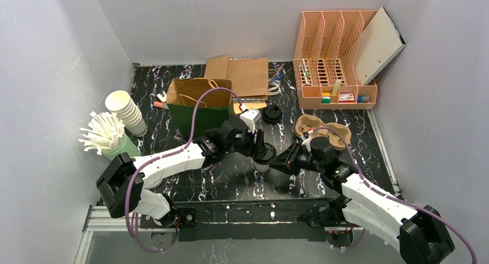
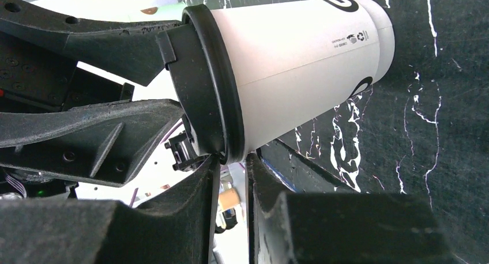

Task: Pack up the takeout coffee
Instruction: Close the cup lid on the coffee cup.

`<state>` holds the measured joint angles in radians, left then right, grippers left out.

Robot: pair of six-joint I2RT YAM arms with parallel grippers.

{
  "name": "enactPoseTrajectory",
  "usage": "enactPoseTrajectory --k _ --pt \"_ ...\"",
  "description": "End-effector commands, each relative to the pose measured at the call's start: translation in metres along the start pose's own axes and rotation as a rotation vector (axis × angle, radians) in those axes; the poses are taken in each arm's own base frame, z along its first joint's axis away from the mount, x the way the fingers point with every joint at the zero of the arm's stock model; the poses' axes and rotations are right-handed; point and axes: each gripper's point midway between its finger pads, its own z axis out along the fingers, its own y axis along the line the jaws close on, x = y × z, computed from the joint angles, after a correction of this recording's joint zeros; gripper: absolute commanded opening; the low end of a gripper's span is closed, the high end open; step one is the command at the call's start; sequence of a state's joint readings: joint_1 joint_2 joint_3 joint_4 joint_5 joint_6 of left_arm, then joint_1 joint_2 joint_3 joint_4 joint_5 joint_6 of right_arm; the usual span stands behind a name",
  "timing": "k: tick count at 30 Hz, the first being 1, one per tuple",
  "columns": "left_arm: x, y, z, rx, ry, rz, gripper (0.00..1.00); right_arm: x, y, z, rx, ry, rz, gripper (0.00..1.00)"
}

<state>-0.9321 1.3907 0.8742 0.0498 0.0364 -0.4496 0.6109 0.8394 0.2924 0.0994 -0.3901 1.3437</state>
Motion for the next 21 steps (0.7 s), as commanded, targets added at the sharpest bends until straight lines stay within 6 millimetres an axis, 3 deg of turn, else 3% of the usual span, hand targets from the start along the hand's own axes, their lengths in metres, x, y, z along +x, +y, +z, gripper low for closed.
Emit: enactPoseTrajectory --k 1,21 --pt "0.030 0.013 -0.003 -0.035 0.088 0.007 0.55 -0.003 -0.039 0.005 0.117 -0.035 0.031 0.28" --pt "0.052 0.017 0.004 -0.019 0.131 -0.013 0.55 -0.011 -0.070 0.010 0.202 -0.081 0.026 0.20"
